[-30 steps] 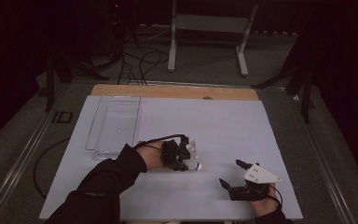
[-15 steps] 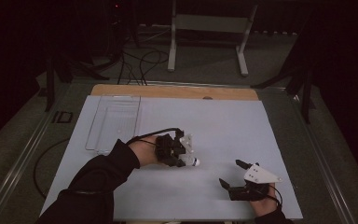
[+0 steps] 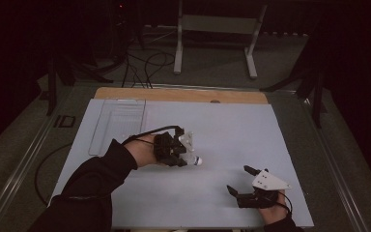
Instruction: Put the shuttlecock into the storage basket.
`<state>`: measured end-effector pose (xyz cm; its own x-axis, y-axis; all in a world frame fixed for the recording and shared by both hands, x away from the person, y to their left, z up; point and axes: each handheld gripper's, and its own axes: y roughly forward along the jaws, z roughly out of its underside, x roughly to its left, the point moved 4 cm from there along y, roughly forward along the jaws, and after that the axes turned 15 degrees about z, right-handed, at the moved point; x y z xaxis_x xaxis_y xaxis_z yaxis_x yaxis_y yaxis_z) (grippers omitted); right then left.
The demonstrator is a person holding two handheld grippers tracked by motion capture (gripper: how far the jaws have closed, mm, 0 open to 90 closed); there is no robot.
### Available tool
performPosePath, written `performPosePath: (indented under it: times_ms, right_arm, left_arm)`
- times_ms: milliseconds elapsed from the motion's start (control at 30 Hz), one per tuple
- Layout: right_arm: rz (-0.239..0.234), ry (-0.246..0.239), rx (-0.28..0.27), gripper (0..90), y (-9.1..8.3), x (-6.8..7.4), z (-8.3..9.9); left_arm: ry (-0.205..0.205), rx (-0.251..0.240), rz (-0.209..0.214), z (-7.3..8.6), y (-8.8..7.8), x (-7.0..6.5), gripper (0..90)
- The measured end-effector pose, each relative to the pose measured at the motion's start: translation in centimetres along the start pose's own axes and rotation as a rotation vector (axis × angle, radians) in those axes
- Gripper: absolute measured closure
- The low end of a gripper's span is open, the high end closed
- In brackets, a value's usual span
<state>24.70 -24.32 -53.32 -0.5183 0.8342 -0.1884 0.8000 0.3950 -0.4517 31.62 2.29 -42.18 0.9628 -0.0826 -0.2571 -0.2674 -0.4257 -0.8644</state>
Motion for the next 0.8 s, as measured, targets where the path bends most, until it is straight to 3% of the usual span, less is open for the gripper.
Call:
performPosePath:
  times_ms: [433, 600, 800]
  right_arm:
    - [-0.001, -0.003, 0.005, 9.2, 0.1, 0.1, 0.0]
    - [-0.001, -0.003, 0.004, 9.2, 0.1, 0.1, 0.0]
    - [0.000, -0.004, 0.008, 9.2, 0.1, 0.2, 0.0]
  left_arm:
    - [-0.034, -0.022, -0.020, 1.2, -1.7, 0.1, 89.8]
    - [-0.050, -0.008, -0.036, 2.1, -2.3, 0.2, 89.8]
    - [-0.066, -0.024, -0.047, 3.0, -3.3, 0.0, 89.8]
